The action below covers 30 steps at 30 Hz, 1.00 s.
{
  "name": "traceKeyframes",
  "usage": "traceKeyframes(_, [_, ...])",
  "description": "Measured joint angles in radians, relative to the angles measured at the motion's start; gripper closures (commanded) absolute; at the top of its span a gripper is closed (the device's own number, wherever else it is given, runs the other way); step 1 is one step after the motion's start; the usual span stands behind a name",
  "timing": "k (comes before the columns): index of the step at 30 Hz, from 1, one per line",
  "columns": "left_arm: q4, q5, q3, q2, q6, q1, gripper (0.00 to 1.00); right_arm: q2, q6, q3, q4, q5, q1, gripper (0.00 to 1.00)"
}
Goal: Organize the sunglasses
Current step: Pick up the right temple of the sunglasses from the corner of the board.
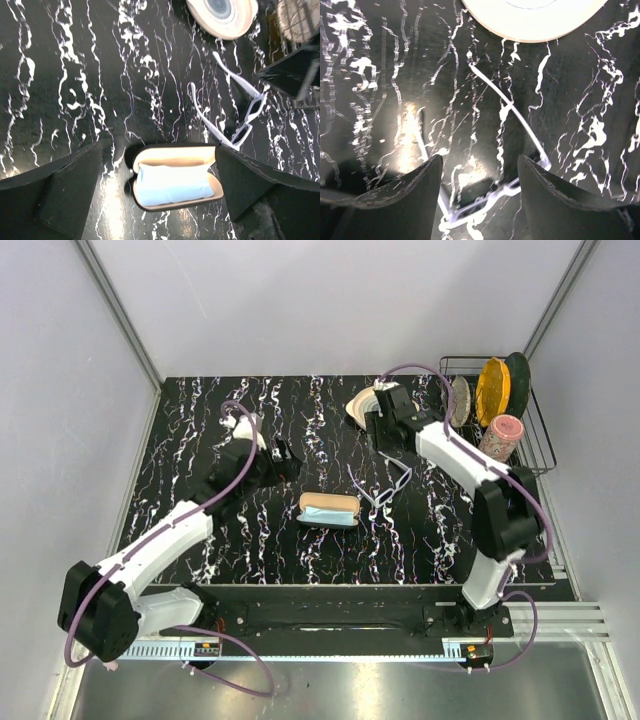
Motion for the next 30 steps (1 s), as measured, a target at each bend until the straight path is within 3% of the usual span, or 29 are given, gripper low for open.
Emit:
traceKeyframes(5, [-0.004,0.093,0.061,0.003,0.046,0.104,0.01,0.235,-0.119,0.193,-0.124,-0.089,-0.101,0.32])
traceKeyframes(11, [-0.043,0.138,0.083,0.013,0.105,0.145,0.01,0.42,-0.241,0.357,-0.241,-0.138,-0.18,0.33])
traceKeyframes(18, [-0.057,0.194,0.084,0.023,0.153,0.147,0.01,0.483,-0.33,0.42,-0.315,-0.233,-0.201,0.35])
traceKeyframes(25, [-0.058,0.206,0.084,0.035,0.174,0.151,0.01,0.492,-0.359,0.42,-0.344,-0.276,-0.203,0.44])
traceKeyframes(30, [-0.072,0.207,0.088,0.054,0.185,0.152,0.01,0.524,-0.357,0.422,-0.345,-0.267,-0.203,0.55])
